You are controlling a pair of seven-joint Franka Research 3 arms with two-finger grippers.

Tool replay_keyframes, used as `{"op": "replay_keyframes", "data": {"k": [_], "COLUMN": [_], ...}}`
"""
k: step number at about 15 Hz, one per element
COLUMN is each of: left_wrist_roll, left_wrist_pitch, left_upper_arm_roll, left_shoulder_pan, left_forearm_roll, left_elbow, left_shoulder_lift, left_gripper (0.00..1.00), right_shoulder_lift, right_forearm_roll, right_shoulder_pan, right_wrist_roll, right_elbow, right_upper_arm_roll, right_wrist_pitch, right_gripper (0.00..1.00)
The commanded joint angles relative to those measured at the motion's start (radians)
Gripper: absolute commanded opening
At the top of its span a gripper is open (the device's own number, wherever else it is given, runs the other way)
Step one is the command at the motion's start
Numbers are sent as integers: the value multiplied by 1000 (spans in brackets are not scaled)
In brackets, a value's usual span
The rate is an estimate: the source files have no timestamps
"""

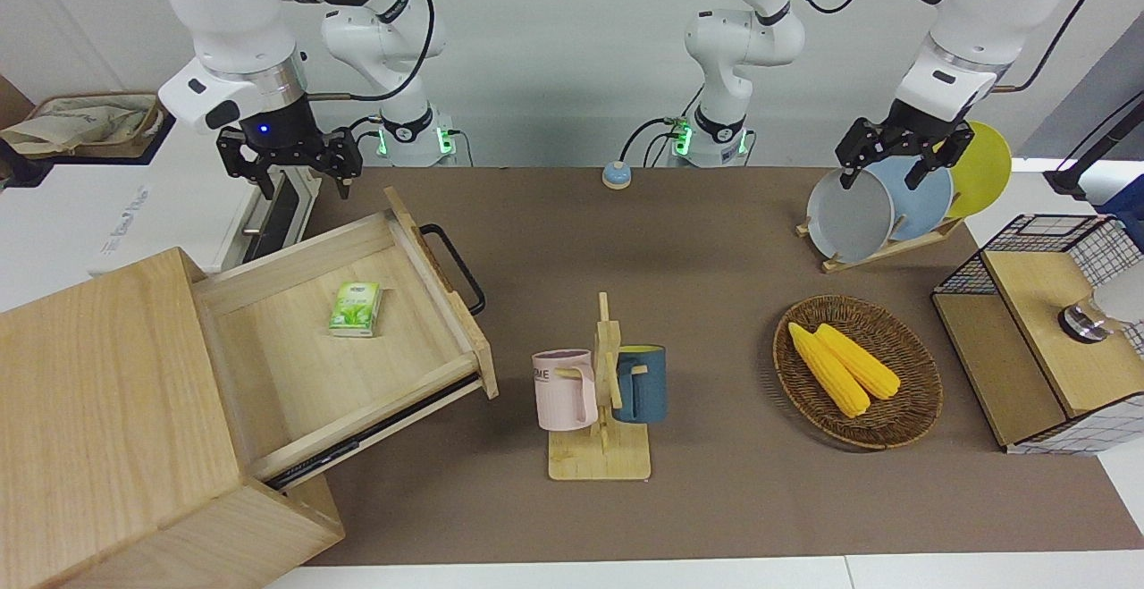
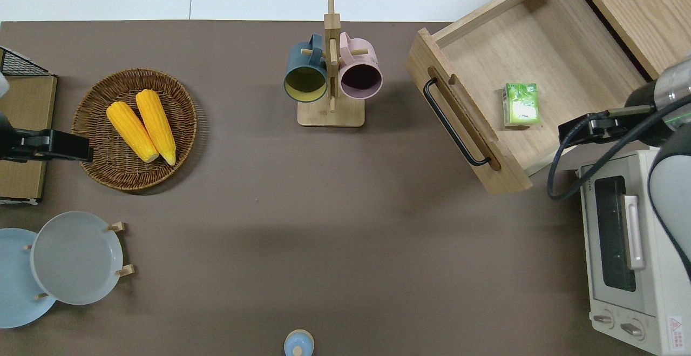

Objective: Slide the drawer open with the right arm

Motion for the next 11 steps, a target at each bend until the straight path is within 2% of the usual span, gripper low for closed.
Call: {"op": "replay_keyframes", "data": {"k": [1, 11], "left_wrist_roll": [6, 6], "left_wrist_pitch": [1, 1], "left_upper_arm_roll": [16, 16], "left_shoulder_pan": [-17, -17], "left_forearm_roll": [14, 15], "left_elbow": [20, 20], "left_shoulder_lift": [12, 12], "left_gripper": [998, 998], "right_shoulder_lift": [-23, -20], "right_forearm_roll": [59, 39], "right_shoulder_pan": [-22, -26], "right_wrist_roll": [-15, -10], "right_elbow": [-64, -51], "right_upper_arm_roll": [9, 9], "right_wrist_pitch": [47, 35], "right_gripper": [987, 987]}}
